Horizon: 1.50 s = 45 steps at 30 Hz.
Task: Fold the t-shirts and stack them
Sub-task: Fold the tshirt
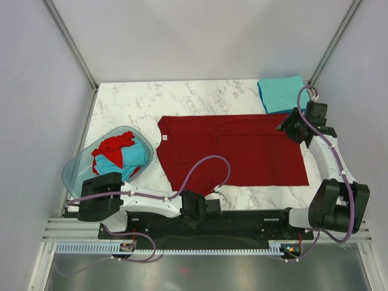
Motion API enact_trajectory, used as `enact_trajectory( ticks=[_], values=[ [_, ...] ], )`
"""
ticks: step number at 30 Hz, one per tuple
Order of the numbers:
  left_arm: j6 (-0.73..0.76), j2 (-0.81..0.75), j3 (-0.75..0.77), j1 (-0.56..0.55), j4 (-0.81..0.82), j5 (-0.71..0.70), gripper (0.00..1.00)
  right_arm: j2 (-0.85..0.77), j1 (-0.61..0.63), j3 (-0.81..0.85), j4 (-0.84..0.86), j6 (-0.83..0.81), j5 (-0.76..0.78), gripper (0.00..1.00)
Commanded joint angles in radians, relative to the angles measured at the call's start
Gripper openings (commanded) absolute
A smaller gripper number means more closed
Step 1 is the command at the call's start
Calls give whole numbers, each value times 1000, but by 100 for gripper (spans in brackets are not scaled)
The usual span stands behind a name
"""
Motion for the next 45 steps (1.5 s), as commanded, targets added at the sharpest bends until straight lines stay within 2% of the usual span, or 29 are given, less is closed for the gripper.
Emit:
enact_trajectory(
  ticks=[1, 5, 10, 17, 24, 30, 45],
  values=[
    [-37, -46, -18, -3, 1, -25, 2, -41, 1, -13, 11, -3, 20, 64],
    [-33, -78, 19, -1, -42, -69, 2, -73, -13, -48, -57, 84, 123, 63],
    [-27, -104, 94, 19, -106, -111, 2, -172, -63, -180, -106, 196, 198, 63],
    [-6, -189, 125, 80, -166, -148, 2, -191, -236, -218, -270, 265, 417, 63],
    [26, -295, 114, 115, -181, -142, 2, -272, -316, -355, -244, 269, 421, 62],
    [10, -309, 112, 119, -183, -132, 2, -251, -339, -431, -155, 255, 393, 59],
    [-1, -376, 108, 168, -210, -172, 2, -217, -341, -488, -57, 267, 417, 44]
  ],
)
